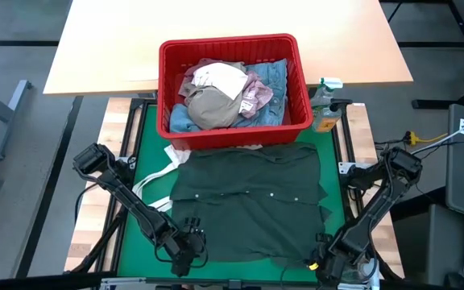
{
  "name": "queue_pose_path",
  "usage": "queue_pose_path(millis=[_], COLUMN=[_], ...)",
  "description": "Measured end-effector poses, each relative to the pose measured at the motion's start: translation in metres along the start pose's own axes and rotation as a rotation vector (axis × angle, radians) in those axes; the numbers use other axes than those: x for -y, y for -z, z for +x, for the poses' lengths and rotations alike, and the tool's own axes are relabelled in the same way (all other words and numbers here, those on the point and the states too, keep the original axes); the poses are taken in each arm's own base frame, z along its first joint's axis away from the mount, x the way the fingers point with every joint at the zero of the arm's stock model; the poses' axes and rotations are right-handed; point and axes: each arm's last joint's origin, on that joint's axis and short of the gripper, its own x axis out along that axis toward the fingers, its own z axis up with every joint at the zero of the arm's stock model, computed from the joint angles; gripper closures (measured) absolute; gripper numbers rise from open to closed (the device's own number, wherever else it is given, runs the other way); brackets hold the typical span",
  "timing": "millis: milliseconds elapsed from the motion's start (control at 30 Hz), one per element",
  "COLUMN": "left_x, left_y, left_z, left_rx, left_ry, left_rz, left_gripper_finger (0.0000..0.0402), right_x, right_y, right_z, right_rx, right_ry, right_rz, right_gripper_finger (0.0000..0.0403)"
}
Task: Fold laundry
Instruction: Fold the green shirt
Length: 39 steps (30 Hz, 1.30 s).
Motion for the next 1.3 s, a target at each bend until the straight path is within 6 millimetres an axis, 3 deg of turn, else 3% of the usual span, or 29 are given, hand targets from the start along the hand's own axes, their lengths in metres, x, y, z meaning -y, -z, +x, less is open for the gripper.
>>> queue_pose_path(millis=[433,567,833,1000,1300], left_x=[0.0,0.006,0.01,0.014,0.022], left_y=[-0.001,0.0,0.002,0.009,0.026], left_z=[0.0,-0.001,-0.003,0.01,0.034], left_rx=[0.008,0.03,0.072,0.021,-0.037], left_ry=[-0.003,0.013,-0.04,0.004,0.002], left_rz=[0.011,0.089,0.134,0.154,0.198], left_gripper_finger=[0.0209,0.0209,0.0209,0.0209,0.0209], right_x=[0.003,0.005,0.007,0.008,0.007], right_y=[-0.003,-0.002,-0.002,-0.003,-0.004], right_z=[-0.005,-0.005,0.011,0.022,0.023], right_rx=[-0.013,-0.021,-0.09,-0.12,-0.111], right_ry=[0.052,0.072,0.096,0.111,0.103], right_rz=[-0.003,0.001,0.01,0.017,0.015], right_gripper_finger=[0.0265,0.0265,0.0265,0.0265,0.0265])
